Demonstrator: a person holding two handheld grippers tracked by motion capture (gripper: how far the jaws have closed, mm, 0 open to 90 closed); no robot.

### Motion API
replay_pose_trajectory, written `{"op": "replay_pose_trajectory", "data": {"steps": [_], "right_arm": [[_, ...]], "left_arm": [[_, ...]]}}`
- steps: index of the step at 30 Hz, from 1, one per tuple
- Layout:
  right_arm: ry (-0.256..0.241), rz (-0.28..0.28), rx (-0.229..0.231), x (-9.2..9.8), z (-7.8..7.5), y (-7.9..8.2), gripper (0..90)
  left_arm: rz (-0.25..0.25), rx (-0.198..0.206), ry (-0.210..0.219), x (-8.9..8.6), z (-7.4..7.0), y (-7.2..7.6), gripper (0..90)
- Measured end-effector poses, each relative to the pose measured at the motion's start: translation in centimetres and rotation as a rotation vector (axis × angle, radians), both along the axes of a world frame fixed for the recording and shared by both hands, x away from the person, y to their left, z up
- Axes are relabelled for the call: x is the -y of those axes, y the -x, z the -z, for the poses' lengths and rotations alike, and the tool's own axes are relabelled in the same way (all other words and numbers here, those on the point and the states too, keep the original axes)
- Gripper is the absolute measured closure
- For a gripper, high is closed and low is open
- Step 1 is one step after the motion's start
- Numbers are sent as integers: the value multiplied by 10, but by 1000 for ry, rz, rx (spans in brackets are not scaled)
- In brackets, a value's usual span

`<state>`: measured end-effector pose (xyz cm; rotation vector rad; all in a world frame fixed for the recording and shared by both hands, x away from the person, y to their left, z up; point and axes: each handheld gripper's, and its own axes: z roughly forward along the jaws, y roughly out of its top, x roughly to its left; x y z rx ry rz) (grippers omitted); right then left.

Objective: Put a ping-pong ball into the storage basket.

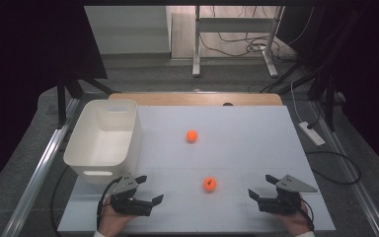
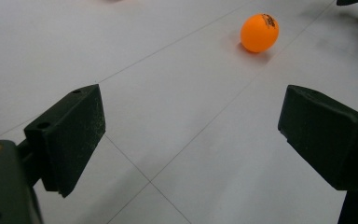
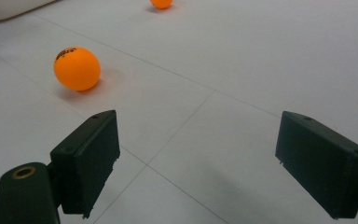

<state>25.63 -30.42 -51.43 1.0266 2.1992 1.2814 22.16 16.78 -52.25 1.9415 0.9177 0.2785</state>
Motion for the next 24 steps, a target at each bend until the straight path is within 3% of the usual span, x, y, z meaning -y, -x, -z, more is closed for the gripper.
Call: {"op": "replay_pose_trajectory", "data": {"steps": [24], "right_arm": [[2,-15,-14,-3,1,-5,149]], "left_arm": [[-18,12,19,-9,-1,1,85]]}}
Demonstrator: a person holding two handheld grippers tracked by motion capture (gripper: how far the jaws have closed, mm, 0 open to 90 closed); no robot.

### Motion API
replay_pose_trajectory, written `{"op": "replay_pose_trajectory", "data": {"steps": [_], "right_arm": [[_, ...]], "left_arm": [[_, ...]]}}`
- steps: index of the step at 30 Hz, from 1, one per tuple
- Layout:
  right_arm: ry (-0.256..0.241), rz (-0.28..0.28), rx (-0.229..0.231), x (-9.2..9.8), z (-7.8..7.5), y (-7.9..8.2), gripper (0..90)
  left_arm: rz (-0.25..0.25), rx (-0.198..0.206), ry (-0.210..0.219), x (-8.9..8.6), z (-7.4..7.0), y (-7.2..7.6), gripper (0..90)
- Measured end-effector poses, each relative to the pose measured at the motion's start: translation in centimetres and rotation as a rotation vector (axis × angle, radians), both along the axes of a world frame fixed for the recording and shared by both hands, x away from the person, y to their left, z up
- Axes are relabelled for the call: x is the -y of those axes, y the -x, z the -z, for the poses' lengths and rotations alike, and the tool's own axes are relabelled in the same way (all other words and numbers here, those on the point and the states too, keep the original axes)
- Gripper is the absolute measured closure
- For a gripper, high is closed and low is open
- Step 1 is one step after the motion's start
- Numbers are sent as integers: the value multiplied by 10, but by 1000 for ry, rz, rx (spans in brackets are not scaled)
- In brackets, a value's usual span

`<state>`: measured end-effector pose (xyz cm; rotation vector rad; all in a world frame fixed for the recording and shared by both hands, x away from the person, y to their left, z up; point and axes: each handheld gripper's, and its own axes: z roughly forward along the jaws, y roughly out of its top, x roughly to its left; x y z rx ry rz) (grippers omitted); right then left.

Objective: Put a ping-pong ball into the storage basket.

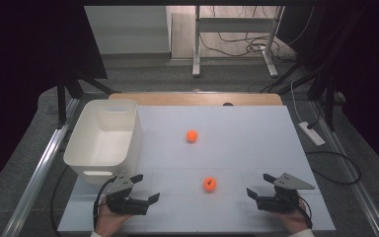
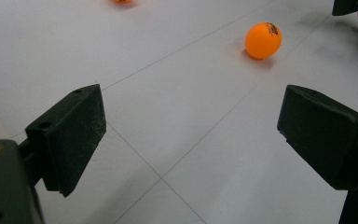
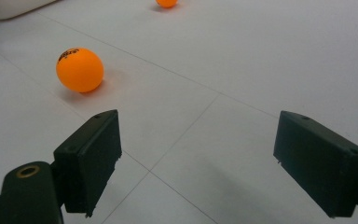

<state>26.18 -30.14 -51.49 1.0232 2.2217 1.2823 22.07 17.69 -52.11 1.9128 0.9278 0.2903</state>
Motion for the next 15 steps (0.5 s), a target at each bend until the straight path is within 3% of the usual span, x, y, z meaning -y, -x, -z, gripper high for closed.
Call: {"op": "replay_pose_trajectory", "data": {"steps": [7,15], "right_arm": [[-3,0,-14,2,2,1,152],[-21,-8,-5,1,0,1,155]], "left_arm": [[9,15,-32,5,-2,0,86],[7,15,-35,13,-6,-2,86]]}}
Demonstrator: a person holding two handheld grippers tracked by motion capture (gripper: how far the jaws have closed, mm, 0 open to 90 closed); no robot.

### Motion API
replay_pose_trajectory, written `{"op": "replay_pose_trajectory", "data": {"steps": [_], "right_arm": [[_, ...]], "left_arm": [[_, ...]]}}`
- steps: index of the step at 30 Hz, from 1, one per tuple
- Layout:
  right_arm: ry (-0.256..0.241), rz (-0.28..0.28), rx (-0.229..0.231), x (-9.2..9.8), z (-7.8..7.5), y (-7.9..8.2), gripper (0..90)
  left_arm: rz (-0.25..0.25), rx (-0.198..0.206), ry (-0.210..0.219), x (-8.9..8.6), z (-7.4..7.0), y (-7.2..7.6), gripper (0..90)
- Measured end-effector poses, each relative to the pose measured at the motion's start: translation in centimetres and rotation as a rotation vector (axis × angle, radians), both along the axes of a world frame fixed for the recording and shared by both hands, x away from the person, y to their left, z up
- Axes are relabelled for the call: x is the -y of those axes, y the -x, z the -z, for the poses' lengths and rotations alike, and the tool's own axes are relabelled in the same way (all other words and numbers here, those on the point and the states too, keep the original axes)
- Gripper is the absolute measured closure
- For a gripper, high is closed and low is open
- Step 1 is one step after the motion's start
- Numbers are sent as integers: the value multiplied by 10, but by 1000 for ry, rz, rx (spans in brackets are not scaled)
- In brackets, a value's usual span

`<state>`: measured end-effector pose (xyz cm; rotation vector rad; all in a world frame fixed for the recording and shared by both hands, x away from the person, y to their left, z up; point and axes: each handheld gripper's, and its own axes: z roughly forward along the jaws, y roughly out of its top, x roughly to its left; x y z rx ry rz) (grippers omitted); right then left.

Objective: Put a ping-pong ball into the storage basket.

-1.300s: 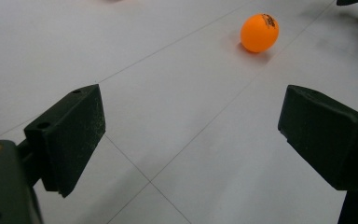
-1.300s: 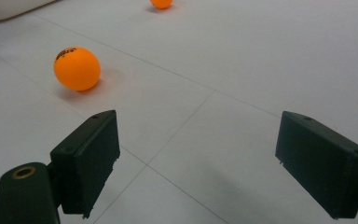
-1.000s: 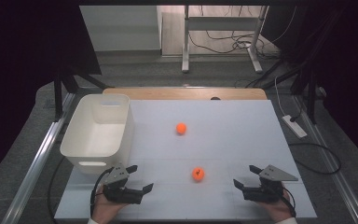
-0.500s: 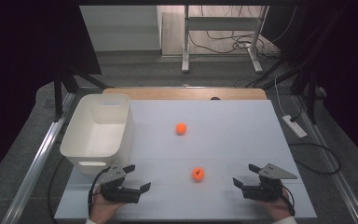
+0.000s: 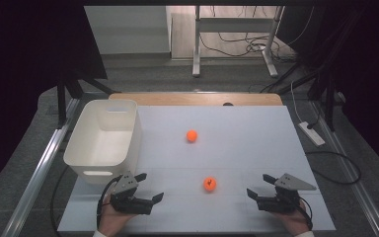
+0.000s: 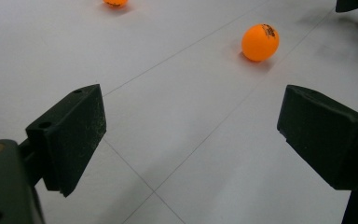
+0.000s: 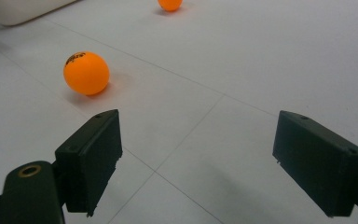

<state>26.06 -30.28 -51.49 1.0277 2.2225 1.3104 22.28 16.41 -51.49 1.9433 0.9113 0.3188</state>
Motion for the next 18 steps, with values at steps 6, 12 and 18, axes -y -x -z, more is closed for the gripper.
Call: {"op": "replay_pose_trajectory", "data": {"steps": [6,12,18], "right_arm": [[-2,-8,-5,2,2,-3,156],[4,-23,-5,1,3,-4,158],[17,-28,4,0,2,-4,161]], "left_arm": [[-22,-10,-13,2,0,-5,86],[-41,4,-27,8,-5,-6,87],[-25,-26,-28,17,-5,-10,86]]}}
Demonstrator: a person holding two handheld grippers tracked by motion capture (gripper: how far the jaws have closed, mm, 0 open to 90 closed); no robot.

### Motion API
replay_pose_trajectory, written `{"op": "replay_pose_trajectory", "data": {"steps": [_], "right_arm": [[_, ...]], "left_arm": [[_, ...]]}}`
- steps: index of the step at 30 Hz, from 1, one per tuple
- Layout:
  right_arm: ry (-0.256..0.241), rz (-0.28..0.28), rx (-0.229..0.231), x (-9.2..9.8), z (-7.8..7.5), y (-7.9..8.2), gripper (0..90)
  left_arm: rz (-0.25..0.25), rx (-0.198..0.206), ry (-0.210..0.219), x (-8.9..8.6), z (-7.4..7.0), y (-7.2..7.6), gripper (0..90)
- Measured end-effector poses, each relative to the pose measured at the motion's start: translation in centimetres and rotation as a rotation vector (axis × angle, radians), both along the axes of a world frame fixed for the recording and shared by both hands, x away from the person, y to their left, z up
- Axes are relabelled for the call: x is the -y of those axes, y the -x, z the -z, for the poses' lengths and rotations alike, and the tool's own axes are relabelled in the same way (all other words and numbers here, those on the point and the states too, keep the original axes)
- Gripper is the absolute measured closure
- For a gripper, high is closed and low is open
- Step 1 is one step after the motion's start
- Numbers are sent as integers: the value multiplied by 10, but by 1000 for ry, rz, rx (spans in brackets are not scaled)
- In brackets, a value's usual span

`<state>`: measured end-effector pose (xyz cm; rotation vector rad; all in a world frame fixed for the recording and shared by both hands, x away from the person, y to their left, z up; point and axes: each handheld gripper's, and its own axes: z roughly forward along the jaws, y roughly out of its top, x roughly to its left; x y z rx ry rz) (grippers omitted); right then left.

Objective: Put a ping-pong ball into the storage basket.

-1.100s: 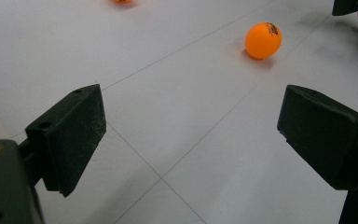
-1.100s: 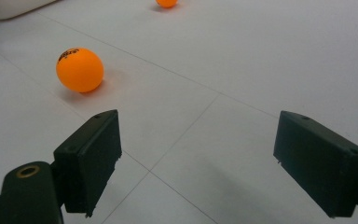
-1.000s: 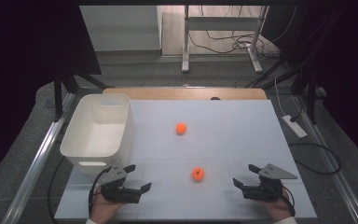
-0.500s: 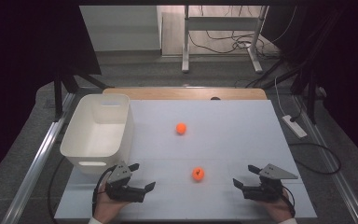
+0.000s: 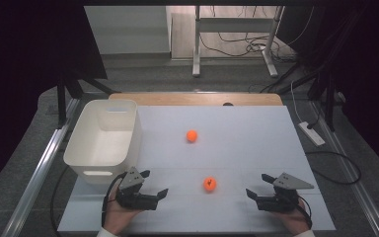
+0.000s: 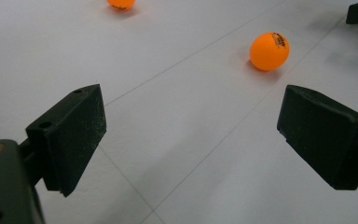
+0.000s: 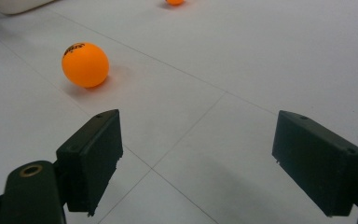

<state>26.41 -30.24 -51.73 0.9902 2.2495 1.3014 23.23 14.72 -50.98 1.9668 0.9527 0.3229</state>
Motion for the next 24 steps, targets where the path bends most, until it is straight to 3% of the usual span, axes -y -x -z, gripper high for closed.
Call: {"op": "replay_pose_trajectory", "data": {"steps": [14,19,24], "right_arm": [[-10,-5,4,1,0,5,163],[-13,0,-4,1,0,5,158],[-4,4,-13,1,1,3,152]], "left_arm": [[12,-3,5,12,-13,-16,85],[12,-14,51,15,-18,-23,85],[19,-13,42,20,-23,-28,85]]}}
